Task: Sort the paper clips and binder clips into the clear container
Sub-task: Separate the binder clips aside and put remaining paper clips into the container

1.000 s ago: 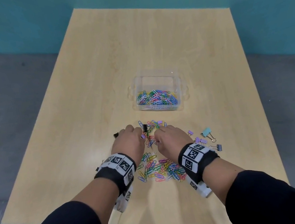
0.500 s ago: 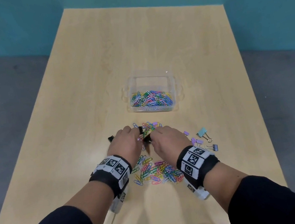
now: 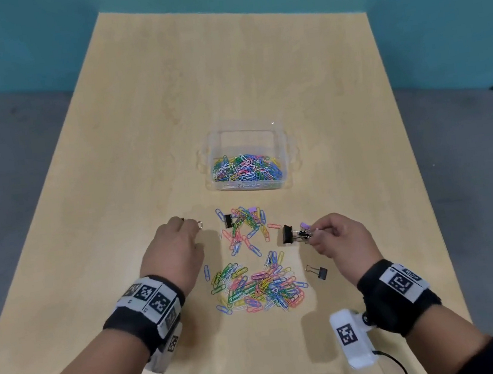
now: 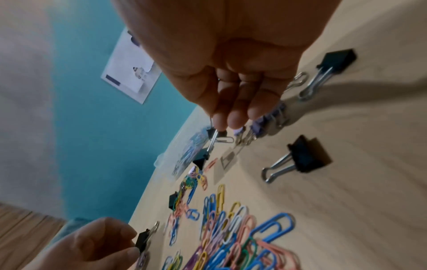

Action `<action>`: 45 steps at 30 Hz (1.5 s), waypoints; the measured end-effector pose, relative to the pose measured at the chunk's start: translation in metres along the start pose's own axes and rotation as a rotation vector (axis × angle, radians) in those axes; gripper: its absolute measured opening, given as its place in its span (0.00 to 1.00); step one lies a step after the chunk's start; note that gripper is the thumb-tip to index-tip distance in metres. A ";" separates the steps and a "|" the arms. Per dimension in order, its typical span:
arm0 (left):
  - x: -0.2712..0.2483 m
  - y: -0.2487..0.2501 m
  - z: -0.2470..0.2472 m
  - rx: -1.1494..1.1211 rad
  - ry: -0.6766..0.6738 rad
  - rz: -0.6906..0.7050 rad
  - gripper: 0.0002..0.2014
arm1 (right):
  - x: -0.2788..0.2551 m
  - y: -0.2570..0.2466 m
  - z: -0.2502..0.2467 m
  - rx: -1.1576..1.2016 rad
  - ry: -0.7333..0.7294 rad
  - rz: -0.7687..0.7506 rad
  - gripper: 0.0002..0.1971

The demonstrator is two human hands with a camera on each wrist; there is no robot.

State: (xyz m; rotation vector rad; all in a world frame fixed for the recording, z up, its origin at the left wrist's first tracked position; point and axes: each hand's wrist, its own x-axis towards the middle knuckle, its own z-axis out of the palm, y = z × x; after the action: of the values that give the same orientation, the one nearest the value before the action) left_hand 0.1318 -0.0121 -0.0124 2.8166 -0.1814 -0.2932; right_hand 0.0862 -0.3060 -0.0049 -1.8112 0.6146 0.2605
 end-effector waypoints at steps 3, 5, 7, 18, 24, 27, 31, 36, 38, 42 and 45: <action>0.014 0.017 -0.001 0.018 -0.018 0.079 0.12 | -0.002 0.002 -0.007 0.064 0.026 0.065 0.08; 0.024 0.028 0.000 0.039 -0.049 0.127 0.15 | -0.005 0.000 -0.011 0.094 0.028 0.093 0.08; 0.031 0.040 -0.001 0.061 -0.081 0.160 0.17 | -0.008 -0.001 -0.014 0.113 0.027 0.099 0.07; -0.018 0.107 0.010 -0.970 -0.385 -0.077 0.33 | -0.037 -0.019 0.013 0.410 -0.167 0.169 0.08; -0.028 0.100 0.012 -1.112 -0.289 -0.214 0.24 | -0.045 -0.018 0.031 0.410 -0.249 0.230 0.07; -0.033 0.095 0.010 -1.111 -0.298 -0.235 0.24 | -0.048 -0.018 0.035 0.301 -0.241 0.202 0.07; -0.037 0.094 0.009 -1.126 -0.275 -0.285 0.23 | -0.051 -0.017 0.036 0.202 -0.265 0.170 0.07; -0.038 0.092 0.010 -1.246 -0.252 -0.391 0.18 | -0.053 -0.014 0.039 0.292 -0.307 0.280 0.06; -0.037 0.092 0.010 -1.264 -0.217 -0.432 0.16 | -0.054 -0.013 0.039 0.283 -0.354 0.305 0.06; -0.037 0.084 0.014 -1.164 -0.172 -0.431 0.12 | -0.057 -0.011 0.040 0.287 -0.362 0.321 0.05; -0.036 0.069 0.021 -0.914 -0.176 -0.333 0.12 | -0.055 -0.007 0.039 0.222 -0.294 0.295 0.06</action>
State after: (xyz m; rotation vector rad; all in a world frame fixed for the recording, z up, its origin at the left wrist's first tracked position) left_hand 0.0859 -0.0774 -0.0041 1.8970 0.3160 -0.5338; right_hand 0.0485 -0.2525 0.0139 -1.4319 0.6711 0.6216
